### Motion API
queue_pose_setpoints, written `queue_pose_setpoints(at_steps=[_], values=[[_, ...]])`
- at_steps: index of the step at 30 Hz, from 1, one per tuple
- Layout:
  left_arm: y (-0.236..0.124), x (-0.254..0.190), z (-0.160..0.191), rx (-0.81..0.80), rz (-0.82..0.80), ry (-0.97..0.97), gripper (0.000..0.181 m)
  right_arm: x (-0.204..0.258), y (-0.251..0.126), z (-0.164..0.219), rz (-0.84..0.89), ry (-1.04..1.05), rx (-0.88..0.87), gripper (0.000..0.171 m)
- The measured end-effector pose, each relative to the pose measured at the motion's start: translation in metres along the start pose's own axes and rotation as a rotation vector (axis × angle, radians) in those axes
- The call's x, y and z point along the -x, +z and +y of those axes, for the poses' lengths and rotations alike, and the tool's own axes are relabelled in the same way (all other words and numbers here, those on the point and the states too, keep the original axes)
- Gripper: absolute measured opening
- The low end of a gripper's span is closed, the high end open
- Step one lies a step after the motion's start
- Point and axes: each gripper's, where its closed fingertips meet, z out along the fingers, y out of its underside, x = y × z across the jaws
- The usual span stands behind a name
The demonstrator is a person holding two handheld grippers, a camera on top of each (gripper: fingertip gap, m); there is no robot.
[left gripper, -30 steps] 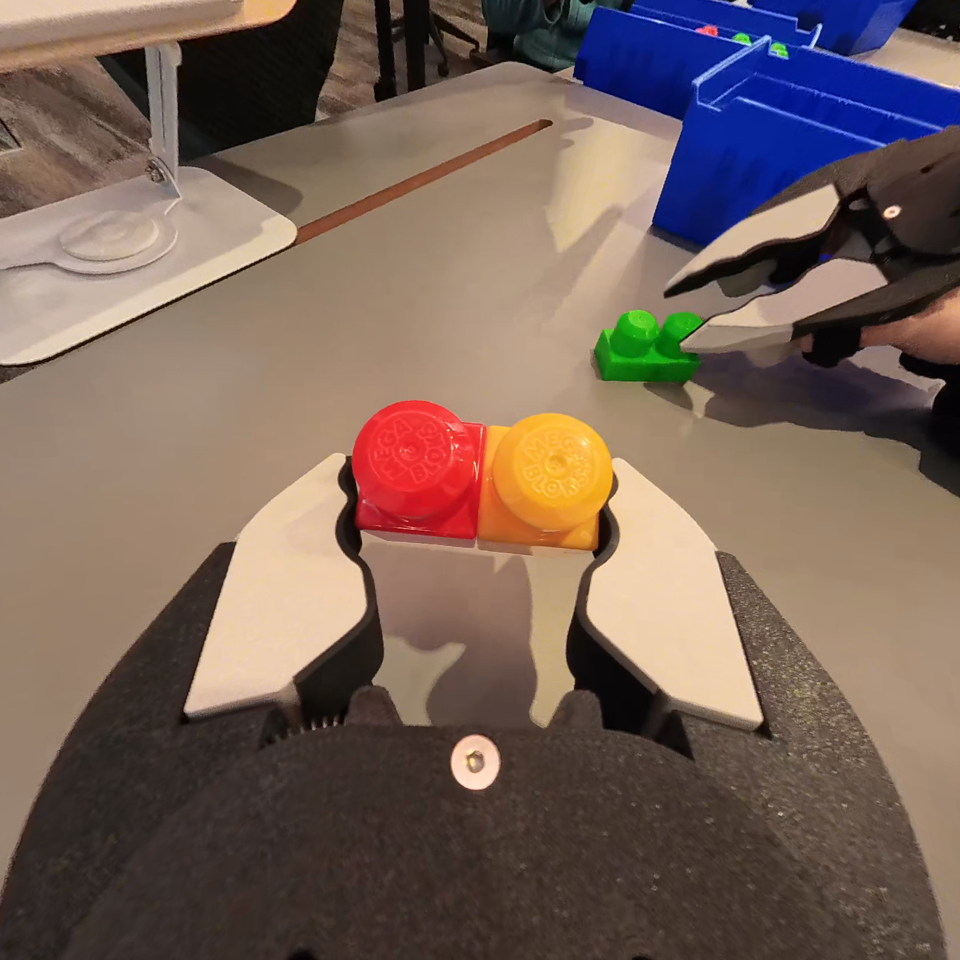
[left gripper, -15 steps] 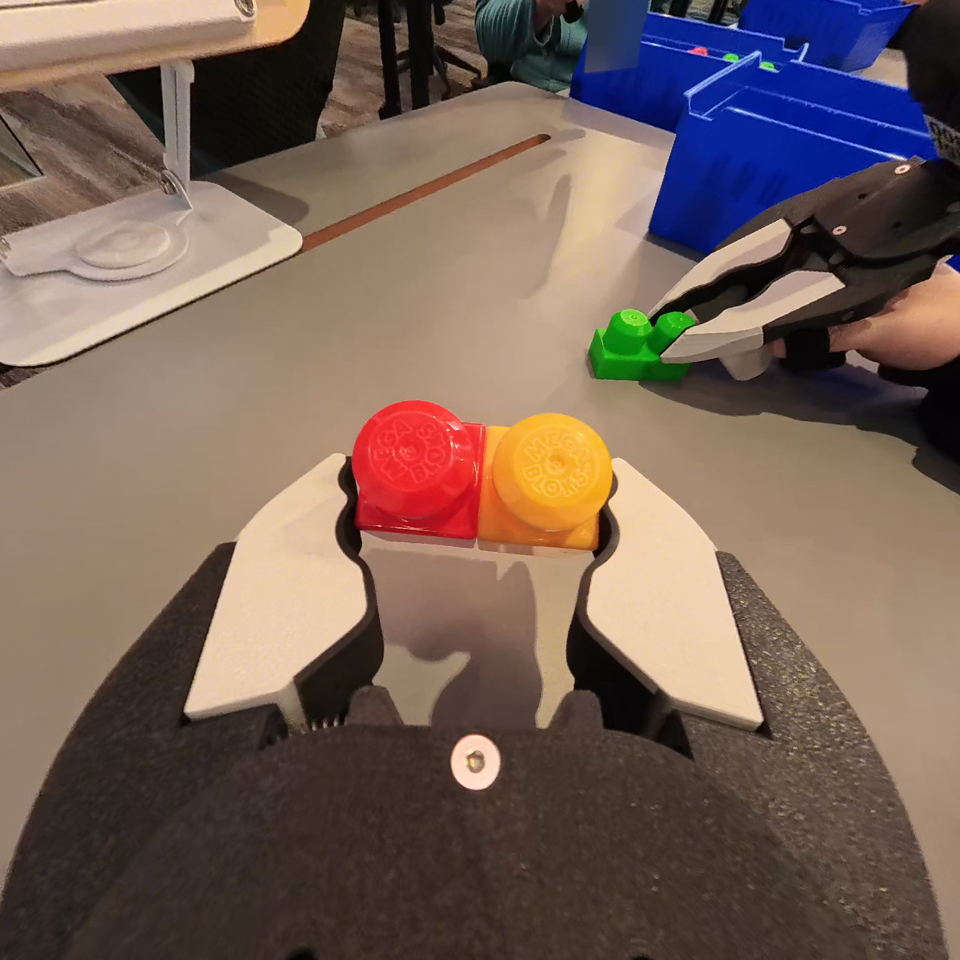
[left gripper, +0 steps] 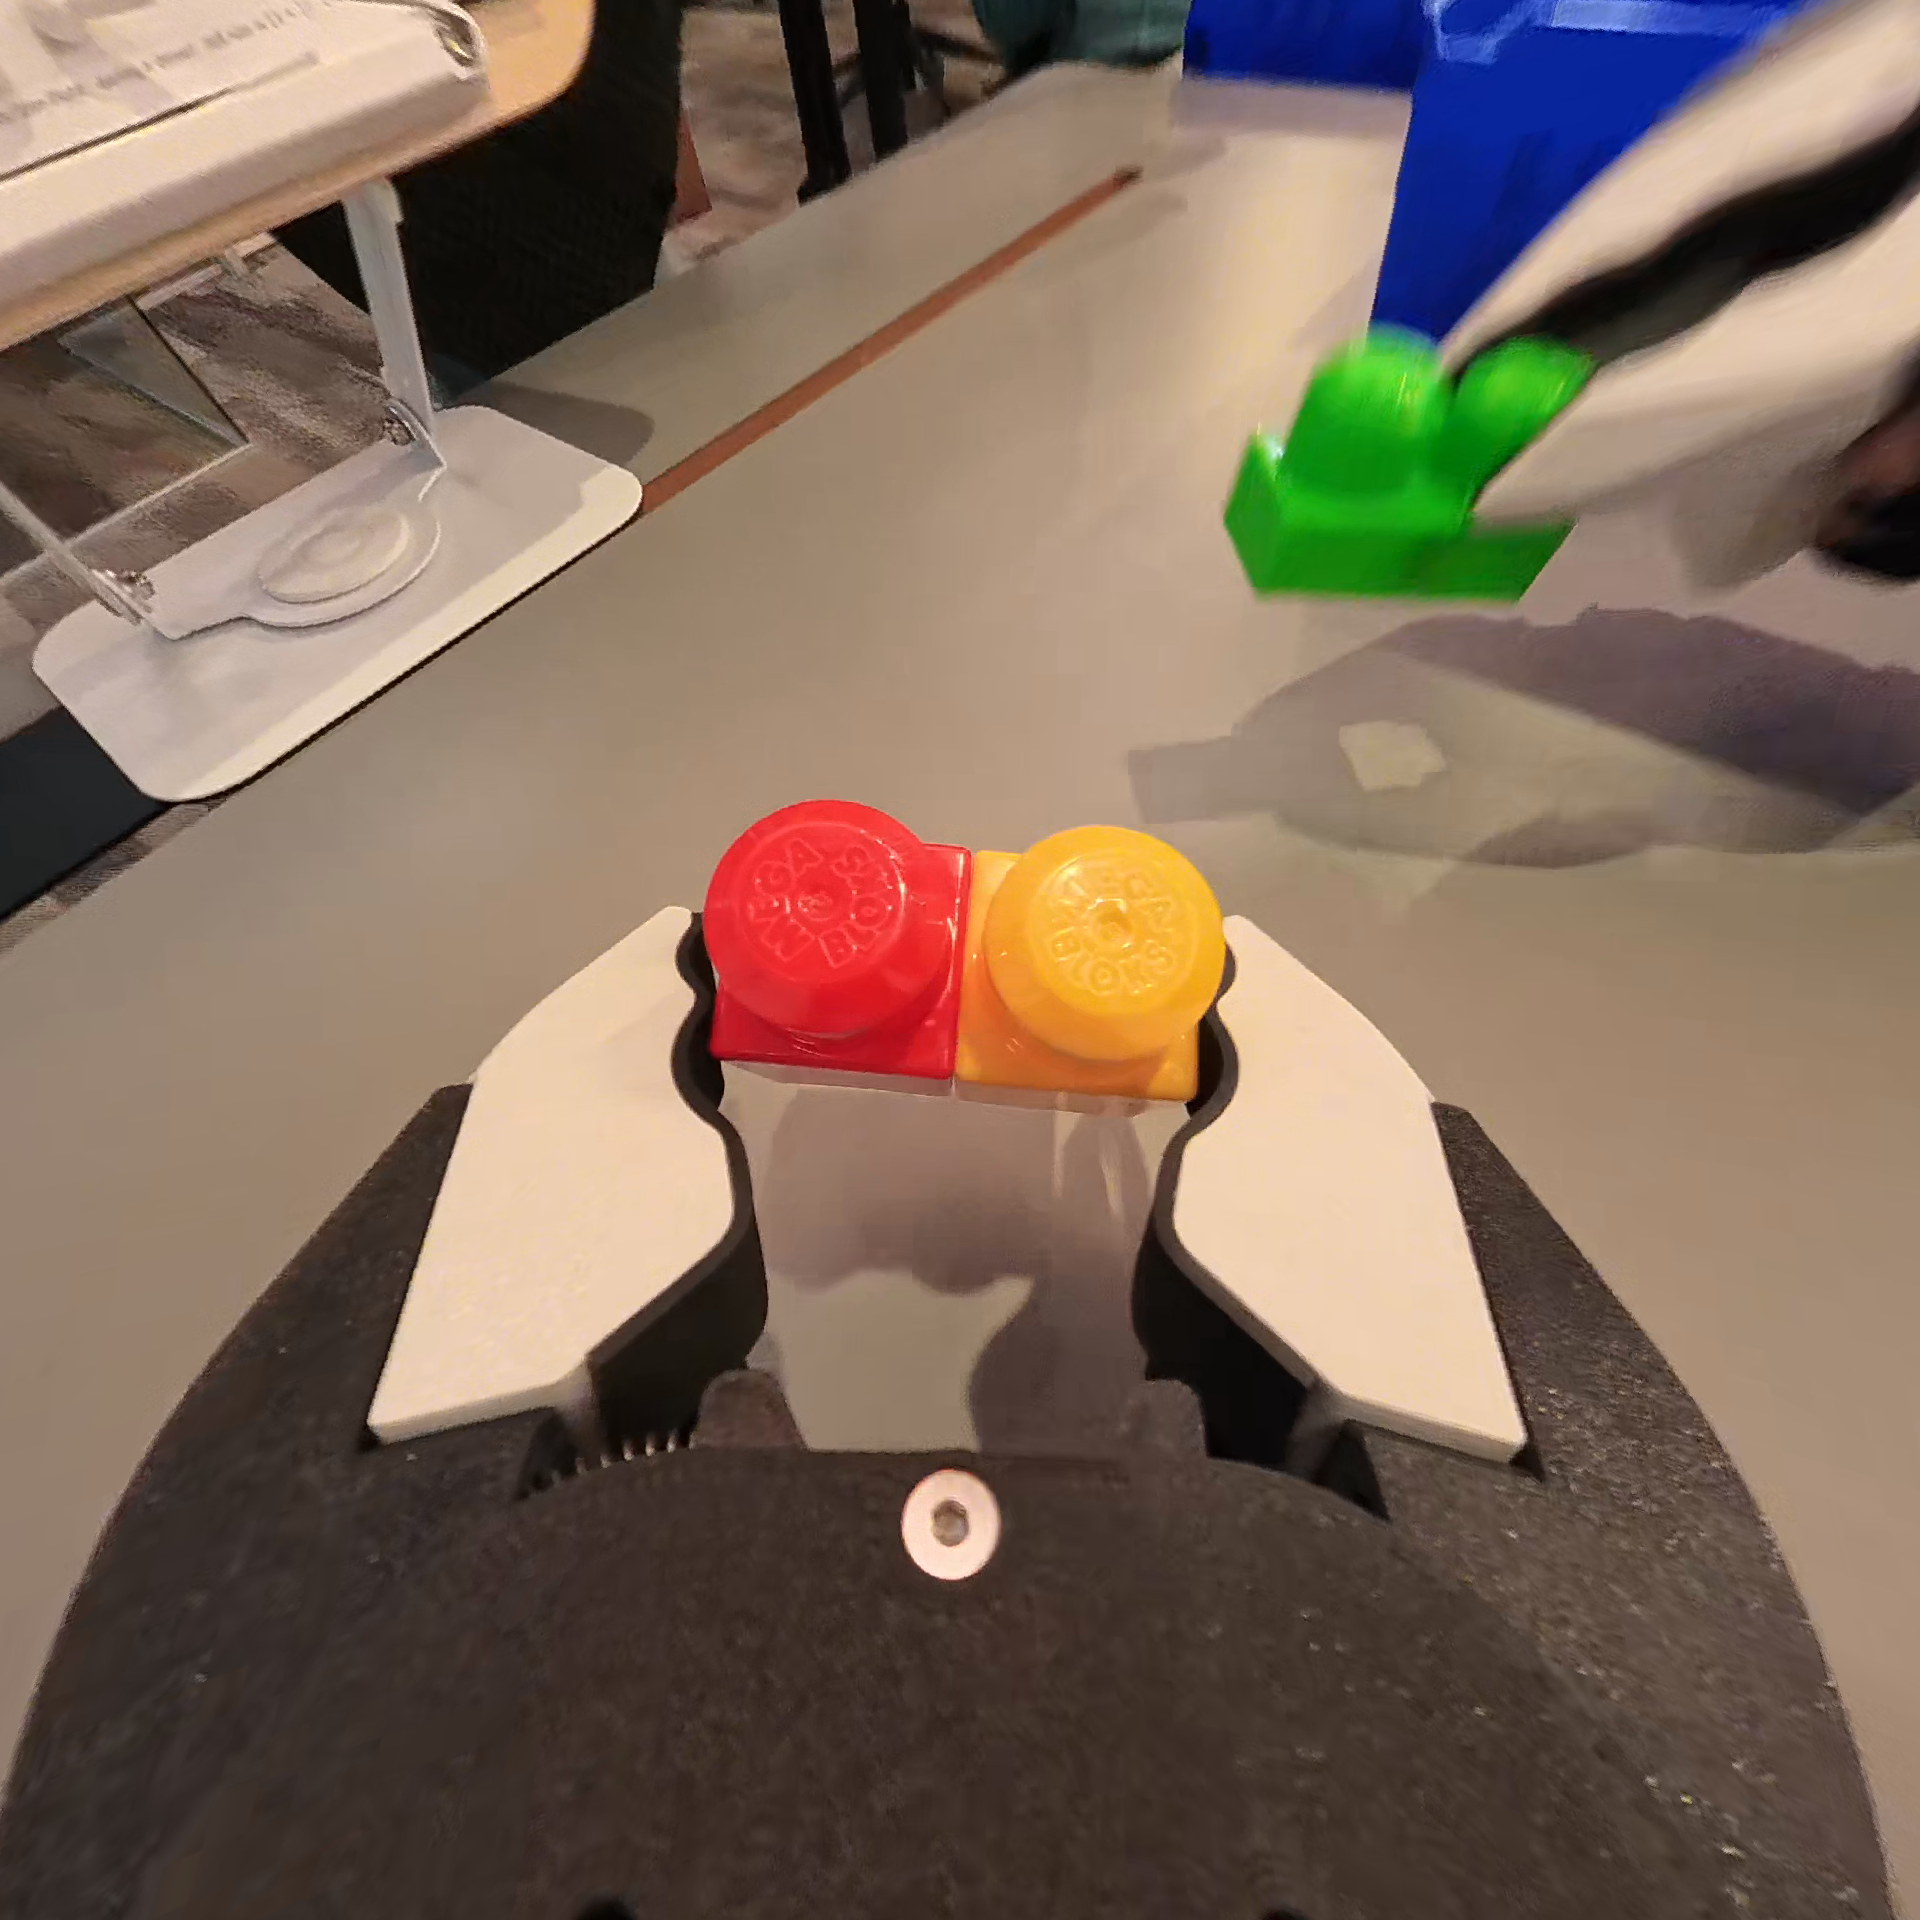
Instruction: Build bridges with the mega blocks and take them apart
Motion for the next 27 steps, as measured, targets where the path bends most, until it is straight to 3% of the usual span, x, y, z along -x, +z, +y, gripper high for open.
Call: queue_pose_setpoints(at_steps=[1,10,16,27], values=[[0.001,-0.001,0.001,0.010,-0.007,0.020,0.089,0.011,0.001,-0.016,-0.033,0.002,-0.047,0.029],[0.003,0.011,0.010,0.063,-0.097,0.020,0.089,0.064,0.034,-0.093,-0.095,0.114,-0.146,0.029],[0.002,0.020,0.014,0.094,-0.148,0.001,0.089,0.085,0.072,-0.090,-0.033,0.097,-0.055,0.029],[0.001,0.023,0.016,0.105,-0.159,-0.007,0.089,0.104,0.097,-0.084,0.041,0.015,0.006,0.029]])
